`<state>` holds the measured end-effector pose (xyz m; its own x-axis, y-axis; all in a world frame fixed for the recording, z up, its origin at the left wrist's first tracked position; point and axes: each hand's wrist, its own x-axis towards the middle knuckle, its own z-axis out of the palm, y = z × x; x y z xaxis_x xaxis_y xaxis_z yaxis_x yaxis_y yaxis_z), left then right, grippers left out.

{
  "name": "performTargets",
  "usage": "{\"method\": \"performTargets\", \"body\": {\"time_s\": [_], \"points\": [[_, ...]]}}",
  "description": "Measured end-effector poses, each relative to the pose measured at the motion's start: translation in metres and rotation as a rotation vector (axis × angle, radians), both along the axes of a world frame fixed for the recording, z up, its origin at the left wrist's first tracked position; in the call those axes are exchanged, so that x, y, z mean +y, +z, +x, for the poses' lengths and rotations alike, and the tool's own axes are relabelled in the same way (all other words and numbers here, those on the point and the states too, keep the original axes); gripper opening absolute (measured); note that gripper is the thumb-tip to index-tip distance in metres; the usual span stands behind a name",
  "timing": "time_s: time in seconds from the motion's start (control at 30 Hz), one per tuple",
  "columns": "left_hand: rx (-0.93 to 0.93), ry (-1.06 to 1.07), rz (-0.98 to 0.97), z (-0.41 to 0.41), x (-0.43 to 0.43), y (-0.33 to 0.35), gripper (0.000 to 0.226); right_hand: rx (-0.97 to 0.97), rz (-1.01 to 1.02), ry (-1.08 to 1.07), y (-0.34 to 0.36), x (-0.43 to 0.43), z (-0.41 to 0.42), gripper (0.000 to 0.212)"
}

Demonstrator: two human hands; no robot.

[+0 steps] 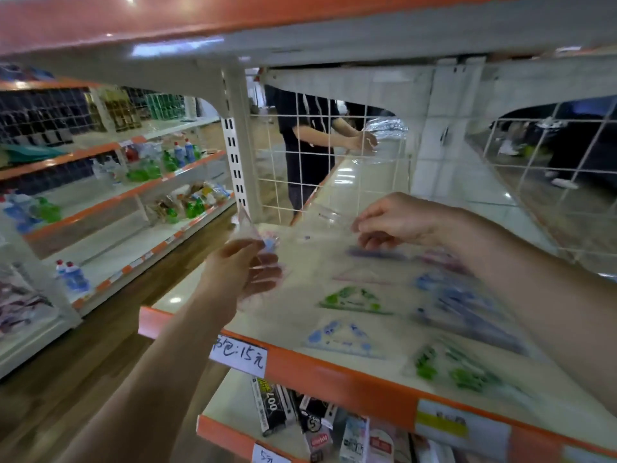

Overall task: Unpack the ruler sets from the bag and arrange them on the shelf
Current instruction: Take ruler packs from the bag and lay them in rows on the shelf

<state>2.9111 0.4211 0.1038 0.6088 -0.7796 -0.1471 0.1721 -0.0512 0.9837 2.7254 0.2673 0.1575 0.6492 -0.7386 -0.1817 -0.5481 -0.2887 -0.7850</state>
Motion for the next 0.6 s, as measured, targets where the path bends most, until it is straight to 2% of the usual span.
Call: {"method": "performTargets", "body": {"time_s": [0.2, 0.33, 0.6], "points": [[-0.07, -0.137, 0.004, -0.03, -0.014, 0.003, 0.013, 0.019, -0.064, -0.039, 0.005, 0.003, -0.052, 0.017], [-0.126, -0.23, 0.033, -0.047, -0.022, 0.004, 0.011, -0.05, -0.062, -0.106, -0.002, 0.003, -0.075, 0.021], [-0.14, -0.329, 0.065, -0.081, -0.041, 0.009, 0.012, -0.165, 0.02, -0.232, -0.008, 0.005, -0.106, 0.017]]}}
